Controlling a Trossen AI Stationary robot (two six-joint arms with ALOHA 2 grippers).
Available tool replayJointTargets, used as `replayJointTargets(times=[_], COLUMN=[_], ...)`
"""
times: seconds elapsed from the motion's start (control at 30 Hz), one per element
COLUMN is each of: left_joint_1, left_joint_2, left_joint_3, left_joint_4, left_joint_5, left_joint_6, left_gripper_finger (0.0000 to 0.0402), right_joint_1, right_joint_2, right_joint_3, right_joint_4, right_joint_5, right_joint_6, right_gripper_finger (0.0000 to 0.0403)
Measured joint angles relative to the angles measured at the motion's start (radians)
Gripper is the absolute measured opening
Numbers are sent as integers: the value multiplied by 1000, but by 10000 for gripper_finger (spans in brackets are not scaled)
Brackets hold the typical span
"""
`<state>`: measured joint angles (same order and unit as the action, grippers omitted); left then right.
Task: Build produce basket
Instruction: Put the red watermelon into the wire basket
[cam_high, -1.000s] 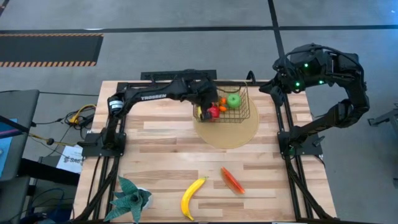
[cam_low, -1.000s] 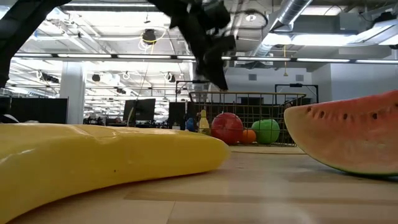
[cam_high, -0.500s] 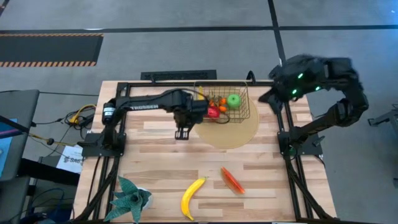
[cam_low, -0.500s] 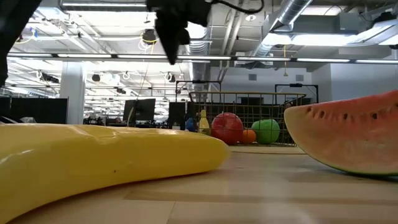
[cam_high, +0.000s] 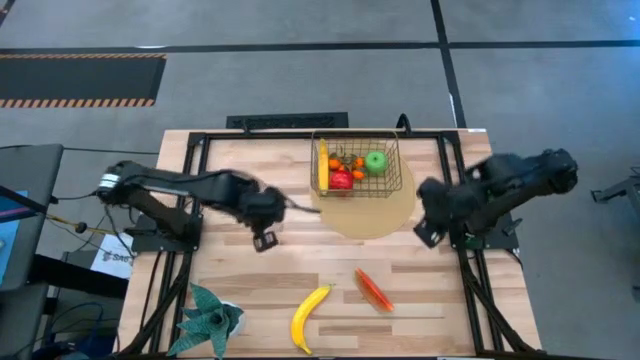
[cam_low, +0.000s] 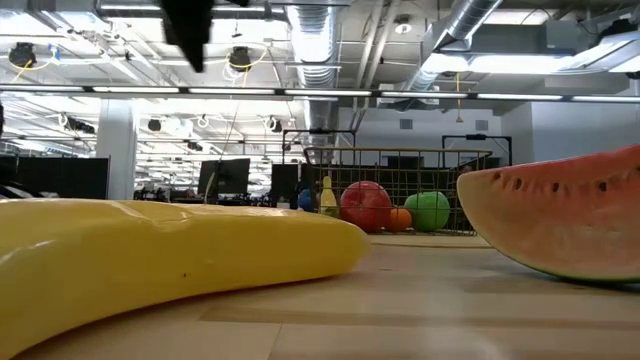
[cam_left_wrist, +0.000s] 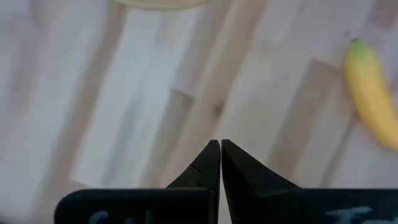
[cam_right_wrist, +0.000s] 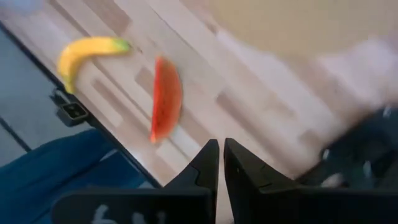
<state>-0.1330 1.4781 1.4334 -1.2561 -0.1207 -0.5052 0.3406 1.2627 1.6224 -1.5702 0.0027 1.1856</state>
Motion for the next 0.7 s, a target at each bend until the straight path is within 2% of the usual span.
replayJointTargets(times=[0.17, 0.27, 0.5, 0.7], left_joint_1=[-126, -192, -270, -295], left_joint_2=[-133, -173, -185, -185], left_joint_3=[-190, -254, -280, -280], left_joint_4=[100, 106, 138, 199], left_joint_5=[-37, -67, -125, -128], left_joint_6=[-178, -239, -237, -167], left_gripper_finger=[0, 0, 0, 0], right_joint_1=[139, 185, 209, 207], right_joint_2=[52, 108, 283, 450], right_joint_3=[-88, -110, -110, -110], right_joint_4=[81, 184, 415, 448], right_joint_5=[1, 12, 26, -88], right_joint_6=[243, 312, 302, 298], right_gripper_finger=[44, 44, 54, 103])
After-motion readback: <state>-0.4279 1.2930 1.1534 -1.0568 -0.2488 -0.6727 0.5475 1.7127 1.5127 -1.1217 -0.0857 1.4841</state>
